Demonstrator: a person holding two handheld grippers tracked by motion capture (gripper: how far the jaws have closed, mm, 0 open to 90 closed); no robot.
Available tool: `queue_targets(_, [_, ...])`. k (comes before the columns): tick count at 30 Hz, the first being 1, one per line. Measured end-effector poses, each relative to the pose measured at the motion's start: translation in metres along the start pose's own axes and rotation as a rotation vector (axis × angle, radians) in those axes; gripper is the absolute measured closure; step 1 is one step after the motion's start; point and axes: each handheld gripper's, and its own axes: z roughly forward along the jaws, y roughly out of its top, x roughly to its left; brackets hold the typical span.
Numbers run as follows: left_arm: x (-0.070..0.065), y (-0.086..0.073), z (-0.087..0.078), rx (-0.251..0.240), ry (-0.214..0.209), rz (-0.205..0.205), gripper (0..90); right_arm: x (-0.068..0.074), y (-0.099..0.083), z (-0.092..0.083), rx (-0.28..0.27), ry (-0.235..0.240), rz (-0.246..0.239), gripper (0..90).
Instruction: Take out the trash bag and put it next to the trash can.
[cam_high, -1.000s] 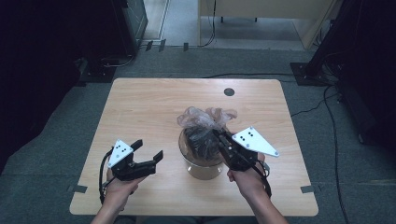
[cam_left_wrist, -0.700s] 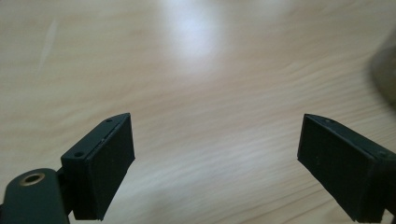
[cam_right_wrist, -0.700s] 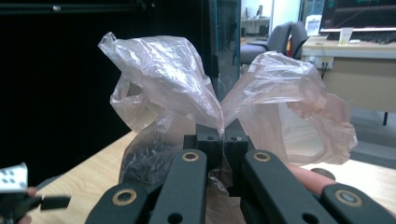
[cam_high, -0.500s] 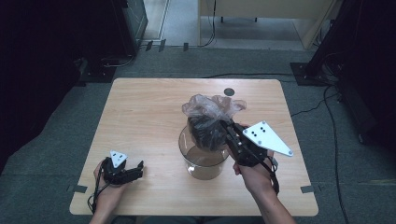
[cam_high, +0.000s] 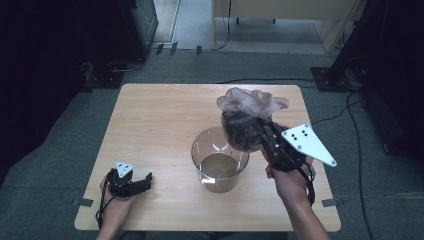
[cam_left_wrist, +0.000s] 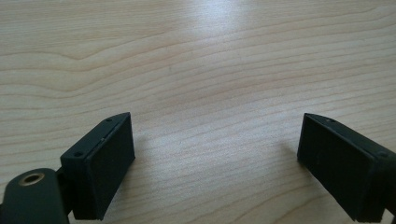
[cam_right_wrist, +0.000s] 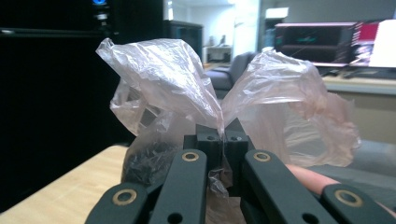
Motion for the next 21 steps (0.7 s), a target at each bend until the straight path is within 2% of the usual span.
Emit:
queue_targets(4, [0.0, 0.0, 0.0, -0.001, 0.001, -0.003, 10.6, -0.015, -0.001, 0.0, -0.006, -0.046, 0.002, 90.0])
queue_targets(10, [0.0, 0.0, 0.0, -0.001, 0.001, -0.003, 10.6, -0.038, -0.012, 0.009, 0.034, -0.107, 0.007, 90.0])
queue_targets(17, [0.0, 0.0, 0.0, -0.001, 0.0, -0.003, 10.7, -0.061, -0.045, 0.035, 0.12, -0.17, 0.026, 90.0])
queue_targets(21, [0.0, 0.0, 0.0, -0.001, 0.001, -0.004, 10.7, -0.072, -0.07, 0.055, 0.178, -0.186, 0.054, 90.0])
